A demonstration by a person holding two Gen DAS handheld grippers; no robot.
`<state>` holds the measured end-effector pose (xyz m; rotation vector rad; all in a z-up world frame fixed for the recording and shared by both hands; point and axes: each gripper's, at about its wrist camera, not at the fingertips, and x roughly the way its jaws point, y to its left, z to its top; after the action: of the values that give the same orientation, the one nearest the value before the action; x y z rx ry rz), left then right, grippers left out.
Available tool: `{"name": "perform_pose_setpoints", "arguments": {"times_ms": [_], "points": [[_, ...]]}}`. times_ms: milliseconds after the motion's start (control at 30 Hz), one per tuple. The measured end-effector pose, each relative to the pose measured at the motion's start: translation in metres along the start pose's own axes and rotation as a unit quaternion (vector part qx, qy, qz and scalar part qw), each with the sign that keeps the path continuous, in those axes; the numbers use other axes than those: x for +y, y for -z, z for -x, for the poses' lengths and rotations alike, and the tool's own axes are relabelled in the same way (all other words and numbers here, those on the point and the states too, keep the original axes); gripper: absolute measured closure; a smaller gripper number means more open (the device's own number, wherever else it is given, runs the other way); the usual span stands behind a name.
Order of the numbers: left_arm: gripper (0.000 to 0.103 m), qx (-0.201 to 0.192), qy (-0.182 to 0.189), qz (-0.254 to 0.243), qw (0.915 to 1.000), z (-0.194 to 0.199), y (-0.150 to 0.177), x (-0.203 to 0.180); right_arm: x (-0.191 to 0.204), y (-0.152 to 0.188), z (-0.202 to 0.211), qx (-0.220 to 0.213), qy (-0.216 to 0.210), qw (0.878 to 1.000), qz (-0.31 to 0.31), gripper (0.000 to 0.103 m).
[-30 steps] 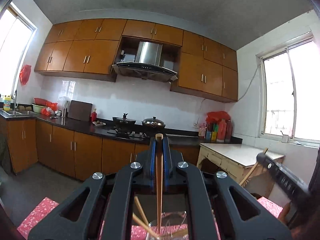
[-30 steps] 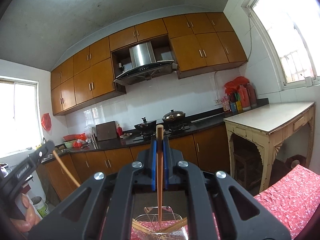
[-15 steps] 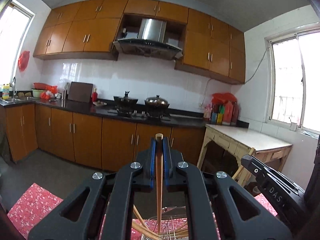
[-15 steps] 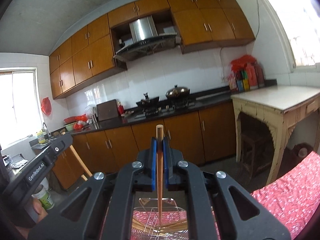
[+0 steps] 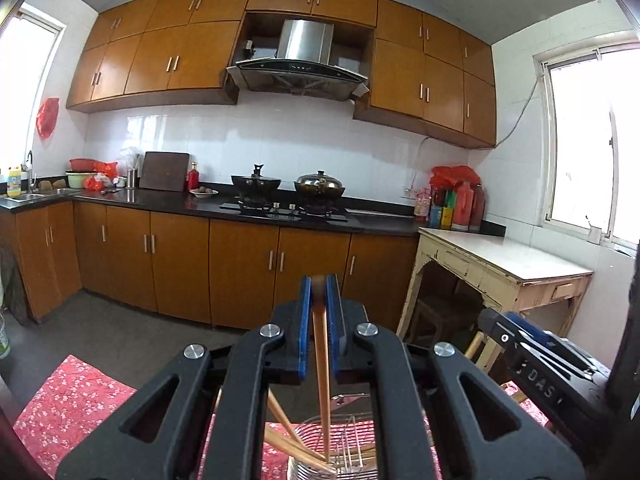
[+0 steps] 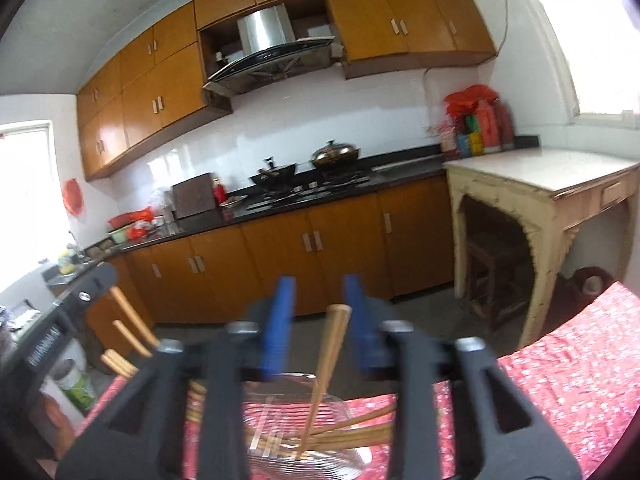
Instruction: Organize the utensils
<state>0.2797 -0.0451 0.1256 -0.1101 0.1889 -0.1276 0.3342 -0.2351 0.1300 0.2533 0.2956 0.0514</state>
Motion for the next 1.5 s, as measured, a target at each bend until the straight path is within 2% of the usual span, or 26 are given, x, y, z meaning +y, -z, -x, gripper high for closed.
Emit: {"name": "perform_pose_setpoints", "arguments": {"times_ms": [33,67,133,300,500,700,767,833,900,1067,1300,1500], "points": [[0.084,0.000,-0.006,0.002,1.0000,0.003,-0.001,0.003,-0.001,0.000,0.003,-0.005,0.004,1.000,0.003,0.054],[0.070,-0.001,-0.009,0.003,0.9999,0.003,-0.003,0.004,-0.002,0.000,0.005,-0.007,0.006,1.000,0.005,0.054],[0.061,-0.008,-0.013,0.008,0.9998,0.010,-0.007,0.010,-0.003,-0.002,0.012,-0.011,0.009,1.000,0.007,0.049],[0.054,-0.012,-0.018,0.005,0.9998,0.026,-0.011,0.018,-0.004,-0.004,0.034,-0.027,0.023,0.999,0.019,0.041],[0.047,-0.006,-0.029,-0.001,0.9996,0.044,-0.009,0.030,-0.001,0.002,0.052,-0.022,0.030,0.999,0.034,0.036],[0.037,0.005,-0.040,0.002,0.9992,0.062,-0.004,0.046,0.006,0.009,0.074,-0.027,0.043,0.997,0.054,0.024],[0.030,0.010,-0.043,0.001,0.9990,0.068,0.000,0.050,0.009,0.011,0.081,-0.029,0.040,0.997,0.057,0.018],[0.024,0.014,-0.047,0.000,0.9988,0.075,0.003,0.054,0.012,0.013,0.091,-0.032,0.035,0.997,0.059,0.008],[0.018,0.016,-0.049,-0.004,0.9987,0.081,0.007,0.055,0.015,0.016,0.102,-0.037,0.030,0.997,0.060,0.004],[0.003,0.023,-0.056,-0.019,0.9980,0.096,0.017,0.058,0.022,0.026,0.122,-0.037,0.029,0.997,0.065,0.004],[0.002,0.034,-0.052,-0.032,0.9976,0.127,0.043,0.061,0.019,0.047,0.159,-0.039,0.037,0.997,0.062,0.004],[0.002,0.048,-0.045,-0.040,0.9971,0.159,0.074,0.060,0.025,0.083,0.197,-0.026,0.045,0.995,0.080,0.004]]}}
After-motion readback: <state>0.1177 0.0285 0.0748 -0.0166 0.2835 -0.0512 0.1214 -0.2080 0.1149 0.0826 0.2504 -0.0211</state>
